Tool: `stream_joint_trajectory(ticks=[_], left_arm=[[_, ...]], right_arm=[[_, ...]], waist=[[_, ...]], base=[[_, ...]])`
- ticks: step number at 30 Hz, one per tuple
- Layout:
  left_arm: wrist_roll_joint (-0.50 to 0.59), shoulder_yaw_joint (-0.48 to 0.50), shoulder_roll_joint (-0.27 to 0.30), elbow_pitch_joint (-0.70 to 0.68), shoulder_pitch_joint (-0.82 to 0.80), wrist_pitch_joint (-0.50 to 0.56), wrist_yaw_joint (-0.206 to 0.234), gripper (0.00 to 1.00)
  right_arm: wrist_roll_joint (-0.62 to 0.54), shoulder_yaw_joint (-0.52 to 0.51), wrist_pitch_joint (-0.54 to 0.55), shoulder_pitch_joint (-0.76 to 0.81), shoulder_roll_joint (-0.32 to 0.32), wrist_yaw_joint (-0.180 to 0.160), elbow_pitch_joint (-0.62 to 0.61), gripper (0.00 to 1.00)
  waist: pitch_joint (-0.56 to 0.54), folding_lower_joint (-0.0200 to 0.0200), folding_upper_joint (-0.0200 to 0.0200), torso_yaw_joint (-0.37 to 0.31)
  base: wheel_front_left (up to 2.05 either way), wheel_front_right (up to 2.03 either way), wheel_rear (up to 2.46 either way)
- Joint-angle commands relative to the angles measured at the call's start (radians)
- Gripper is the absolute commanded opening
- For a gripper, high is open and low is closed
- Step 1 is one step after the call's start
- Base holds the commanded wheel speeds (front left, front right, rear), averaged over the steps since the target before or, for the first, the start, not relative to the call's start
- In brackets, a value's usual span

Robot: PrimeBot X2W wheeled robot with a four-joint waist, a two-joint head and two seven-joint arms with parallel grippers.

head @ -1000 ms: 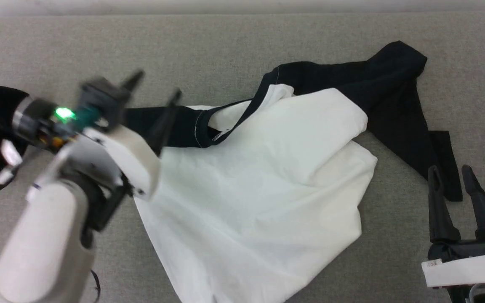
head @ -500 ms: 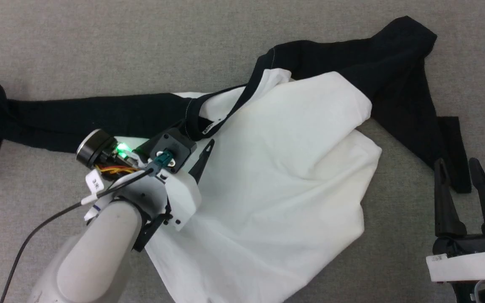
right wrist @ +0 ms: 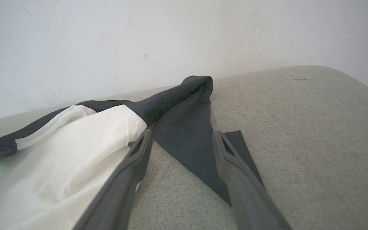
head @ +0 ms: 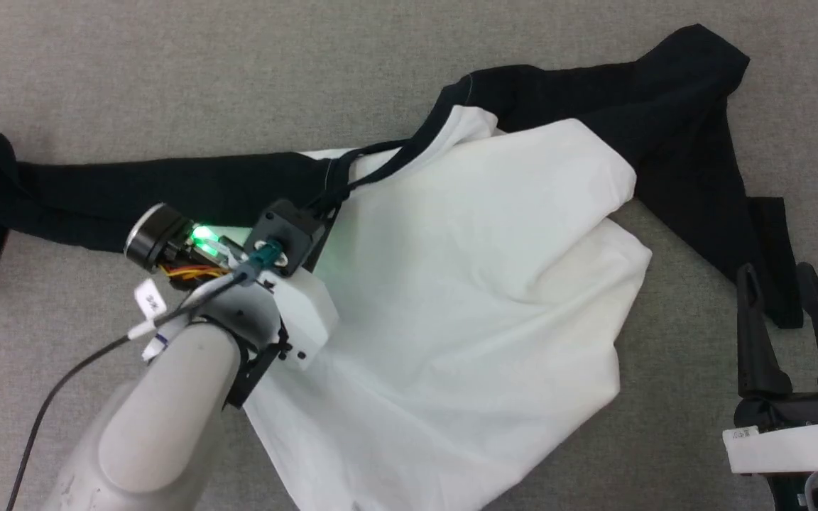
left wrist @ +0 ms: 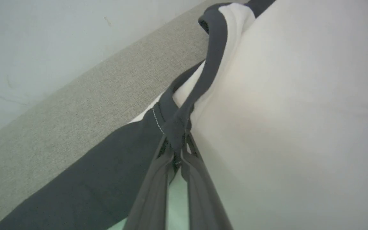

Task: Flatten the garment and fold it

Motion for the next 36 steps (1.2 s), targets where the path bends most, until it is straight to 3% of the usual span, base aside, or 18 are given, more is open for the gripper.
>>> stream_joint_trajectory(ticks=[1,5,13,16,19,20,21,28,33,36], left_arm=[[-0.037,0.017,-0.008,-0.022,-0.02,0.0,0.001,0.0],[-0.116,0.058,-0.011,-0.055,-0.033,0.044,-0.008,0.0],[-0.273,0.089,0.092,-0.014,-0.223,0.233,-0.048,0.0],[-0.29,0.094,0.143,0.069,-0.284,0.229,-0.051,0.0],[-0.245,0.108,0.176,0.157,-0.323,0.147,-0.037,0.0],[-0.228,0.11,0.18,0.186,-0.328,0.116,-0.026,0.39],[-0.221,0.11,0.178,0.215,-0.329,0.093,-0.02,1.0],[-0.244,0.116,0.114,0.315,-0.35,-0.024,-0.011,1.0],[-0.269,0.127,0.069,0.292,-0.345,-0.105,-0.002,1.0],[-0.285,0.148,0.049,0.241,-0.305,-0.153,0.032,1.0]], right_arm=[[-0.002,-0.001,0.001,-0.008,0.002,-0.001,0.0,1.0],[0.001,0.003,-0.001,-0.009,0.002,-0.001,0.004,1.0],[0.013,0.033,-0.014,-0.042,0.002,-0.001,0.022,1.0],[0.025,0.047,-0.029,-0.05,0.002,-0.001,0.038,1.0],[0.031,0.054,-0.046,-0.056,0.002,-0.001,0.056,1.0],[0.032,0.055,-0.052,-0.058,0.002,-0.001,0.061,1.0],[0.033,0.057,-0.056,-0.06,0.002,-0.001,0.066,1.0],[0.027,0.055,-0.066,-0.062,0.002,-0.001,0.089,1.0],[0.019,0.062,-0.058,-0.054,0.002,-0.001,0.098,1.0],[0.018,0.066,-0.051,-0.043,0.002,-0.001,0.104,1.0]], waist=[[-0.006,-0.0001,0.0,0.001],[-0.007,-0.0001,0.0,-0.001],[0.057,-0.0001,0.0,-0.065],[0.085,-0.0001,0.0,-0.103],[0.104,-0.0001,0.0,-0.132],[0.108,-0.0001,0.0,-0.139],[0.11,-0.0001,0.0,-0.144],[0.08,-0.0001,0.0,-0.121],[0.015,-0.0001,0.0,-0.08],[-0.032,-0.0001,0.0,-0.06]], base=[[0.0,0.0,0.0],[0.0,0.0,0.0],[0.0,0.0,0.0],[0.0,0.0,0.0],[0.0,0.0,0.0],[0.0,0.0,0.0],[0.0,0.0,0.0],[0.0,0.0,0.0],[0.0,0.0,0.0],[0.0,0.0,0.0]])
